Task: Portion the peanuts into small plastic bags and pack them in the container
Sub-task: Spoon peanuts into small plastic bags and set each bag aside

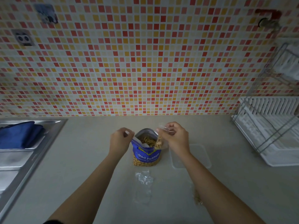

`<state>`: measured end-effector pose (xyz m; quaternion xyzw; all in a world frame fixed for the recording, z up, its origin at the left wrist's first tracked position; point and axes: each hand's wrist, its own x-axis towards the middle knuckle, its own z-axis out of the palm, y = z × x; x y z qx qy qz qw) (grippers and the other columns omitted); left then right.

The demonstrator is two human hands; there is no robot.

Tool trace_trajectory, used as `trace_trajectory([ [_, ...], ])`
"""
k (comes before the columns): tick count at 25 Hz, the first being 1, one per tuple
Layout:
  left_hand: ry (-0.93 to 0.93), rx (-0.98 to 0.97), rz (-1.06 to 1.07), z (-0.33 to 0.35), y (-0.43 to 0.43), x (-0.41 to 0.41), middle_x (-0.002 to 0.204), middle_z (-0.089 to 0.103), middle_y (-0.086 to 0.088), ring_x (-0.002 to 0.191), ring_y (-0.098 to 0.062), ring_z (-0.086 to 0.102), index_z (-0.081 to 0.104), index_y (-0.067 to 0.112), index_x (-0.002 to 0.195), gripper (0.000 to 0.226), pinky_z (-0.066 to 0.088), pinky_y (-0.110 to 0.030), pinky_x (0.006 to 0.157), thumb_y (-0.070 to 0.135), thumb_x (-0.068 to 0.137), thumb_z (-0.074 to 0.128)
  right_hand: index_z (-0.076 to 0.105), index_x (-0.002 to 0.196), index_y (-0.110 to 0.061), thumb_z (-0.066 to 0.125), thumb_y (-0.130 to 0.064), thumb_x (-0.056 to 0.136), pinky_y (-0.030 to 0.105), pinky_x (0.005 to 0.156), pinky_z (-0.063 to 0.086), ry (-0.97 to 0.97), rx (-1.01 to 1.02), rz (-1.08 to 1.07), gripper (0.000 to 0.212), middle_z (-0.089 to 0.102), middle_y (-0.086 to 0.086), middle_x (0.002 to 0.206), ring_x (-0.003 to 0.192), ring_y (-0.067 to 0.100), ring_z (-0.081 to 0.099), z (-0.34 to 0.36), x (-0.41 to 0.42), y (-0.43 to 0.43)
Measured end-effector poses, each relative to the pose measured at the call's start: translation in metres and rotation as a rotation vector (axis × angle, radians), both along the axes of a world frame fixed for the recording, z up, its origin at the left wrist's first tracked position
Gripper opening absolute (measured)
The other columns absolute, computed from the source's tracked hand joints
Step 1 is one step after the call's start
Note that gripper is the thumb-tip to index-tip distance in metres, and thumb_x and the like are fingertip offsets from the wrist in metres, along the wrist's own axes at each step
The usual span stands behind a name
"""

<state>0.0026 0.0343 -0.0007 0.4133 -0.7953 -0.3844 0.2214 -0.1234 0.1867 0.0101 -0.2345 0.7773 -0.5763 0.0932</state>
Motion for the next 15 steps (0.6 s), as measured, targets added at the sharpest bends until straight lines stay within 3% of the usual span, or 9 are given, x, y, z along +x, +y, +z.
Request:
trace_trajectory([
  [3, -0.064, 0.012, 0.042, -0.005, 0.007, 0.003, 0.102, 0.063, -0.011, 0.085, -0.020, 0.057, 0.055, 0.005, 0.118, 0.043, 0.044, -0.029, 0.073, 0.035, 0.087, 0.060, 0.061, 0.076, -0.023, 0.081, -0.041, 0.064, 0.019, 0.055, 0.046, 0.017, 0.003, -0.018, 0.030, 0.066, -0.008, 0.072, 0.061, 0.006, 0.061, 0.005, 0.001, 0.007],
  [5, 0.015, -0.093, 0.087, -0.001, 0.018, 0.007, 0.118, 0.054, -0.013, 0.097, -0.024, 0.057, 0.050, 0.007, 0.124, 0.044, 0.047, -0.033, 0.083, 0.034, 0.089, 0.056, 0.060, 0.074, -0.024, 0.081, -0.040, 0.064, 0.017, 0.054, 0.046, 0.029, -0.004, -0.019, 0.029, 0.066, -0.009, 0.071, 0.058, 0.003, 0.060, 0.008, 0.001, 0.011],
  [8, 0.235, -0.173, -0.044, 0.006, 0.053, 0.015, 0.098, 0.065, -0.005, 0.080, -0.009, 0.059, 0.063, 0.010, 0.106, 0.020, 0.052, -0.028, 0.075, 0.014, 0.087, 0.058, 0.059, 0.072, -0.023, 0.082, -0.036, 0.064, 0.012, 0.051, 0.044, 0.032, -0.030, -0.029, 0.028, 0.065, -0.009, 0.068, 0.051, -0.003, 0.056, 0.009, 0.006, 0.020],
  [11, 0.193, 0.121, -0.305, 0.001, 0.092, 0.011, 0.088, 0.067, 0.007, 0.077, 0.007, 0.061, 0.064, 0.020, 0.107, 0.027, 0.050, -0.012, 0.077, 0.021, 0.081, 0.069, 0.060, 0.074, -0.016, 0.083, -0.029, 0.065, 0.009, 0.049, 0.042, -0.006, -0.063, -0.021, 0.028, 0.064, -0.007, 0.065, 0.047, -0.004, 0.054, 0.004, 0.015, 0.027],
  [13, 0.220, 0.324, -0.349, -0.016, 0.103, 0.005, 0.092, 0.070, 0.002, 0.085, -0.007, 0.066, 0.063, 0.017, 0.110, 0.032, 0.052, -0.022, 0.084, 0.021, 0.080, 0.071, 0.059, 0.074, -0.016, 0.083, -0.026, 0.065, 0.009, 0.049, 0.042, -0.047, -0.062, -0.010, 0.028, 0.063, -0.006, 0.066, 0.046, -0.005, 0.053, -0.005, 0.020, 0.033],
  [15, 0.278, 0.451, -0.344, -0.034, 0.116, 0.002, 0.091, 0.071, -0.009, 0.087, -0.022, 0.067, 0.065, 0.008, 0.102, 0.019, 0.053, -0.032, 0.084, 0.010, 0.083, 0.066, 0.059, 0.078, -0.020, 0.083, -0.025, 0.066, 0.009, 0.054, 0.044, -0.117, -0.047, 0.003, 0.027, 0.064, -0.006, 0.070, 0.051, -0.007, 0.056, -0.021, 0.023, 0.047],
])
